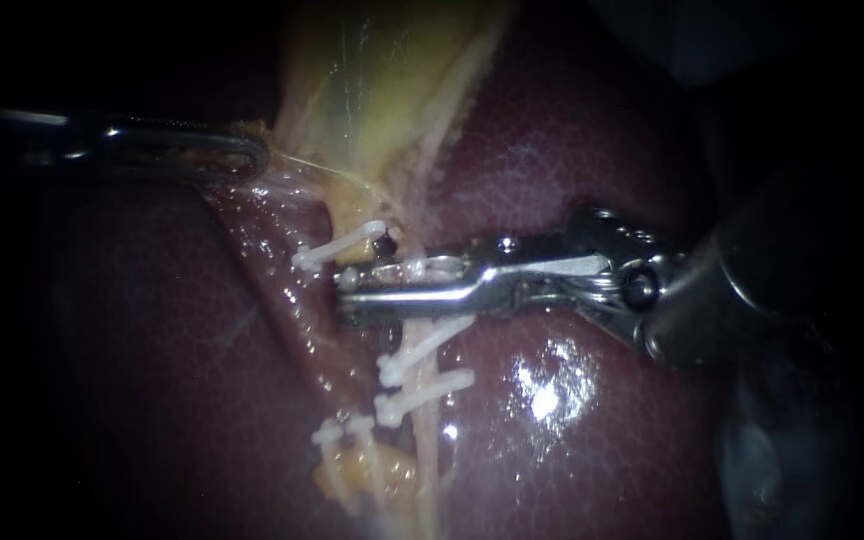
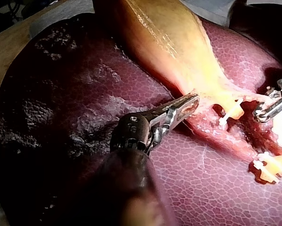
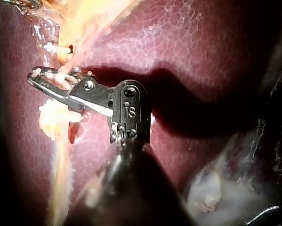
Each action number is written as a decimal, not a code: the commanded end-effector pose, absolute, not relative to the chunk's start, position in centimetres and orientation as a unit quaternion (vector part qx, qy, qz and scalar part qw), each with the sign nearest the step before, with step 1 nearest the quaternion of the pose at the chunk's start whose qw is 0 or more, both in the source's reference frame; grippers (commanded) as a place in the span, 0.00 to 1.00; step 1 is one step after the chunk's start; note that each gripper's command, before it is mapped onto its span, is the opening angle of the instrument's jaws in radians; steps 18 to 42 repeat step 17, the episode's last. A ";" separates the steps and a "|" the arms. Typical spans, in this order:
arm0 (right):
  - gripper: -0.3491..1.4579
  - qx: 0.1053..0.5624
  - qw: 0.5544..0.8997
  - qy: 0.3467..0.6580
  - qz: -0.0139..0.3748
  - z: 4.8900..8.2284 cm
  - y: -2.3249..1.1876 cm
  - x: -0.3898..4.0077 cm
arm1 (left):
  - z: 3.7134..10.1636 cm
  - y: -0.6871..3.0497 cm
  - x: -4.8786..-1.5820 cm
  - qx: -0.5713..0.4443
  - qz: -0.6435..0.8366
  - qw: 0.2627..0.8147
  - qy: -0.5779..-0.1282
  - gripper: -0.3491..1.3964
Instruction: Clipping third clip right tube
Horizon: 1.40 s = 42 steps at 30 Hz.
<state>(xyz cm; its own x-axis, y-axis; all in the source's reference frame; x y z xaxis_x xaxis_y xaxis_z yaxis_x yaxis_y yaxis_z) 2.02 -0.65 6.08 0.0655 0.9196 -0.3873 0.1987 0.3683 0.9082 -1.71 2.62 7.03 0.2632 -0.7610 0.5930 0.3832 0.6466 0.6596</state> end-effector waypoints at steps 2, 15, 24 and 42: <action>0.00 0.467 0.563 0.598 0.329 6.08 -0.64 2.02 | 7.02 2.62 -1.71 0.197 -0.371 0.770 -0.480 0.00; 0.00 0.483 0.564 0.593 0.313 6.07 -0.65 2.02 | 7.02 2.62 -1.71 0.197 -0.371 0.770 -0.480 0.00; 0.00 0.482 0.564 0.593 0.313 6.07 -0.64 2.01 | 7.02 2.62 -1.71 0.197 -0.371 0.770 -0.480 0.00; 0.00 0.482 0.564 0.593 0.313 6.07 -0.64 2.01 | 7.02 2.62 -1.71 0.197 -0.371 0.770 -0.480 0.00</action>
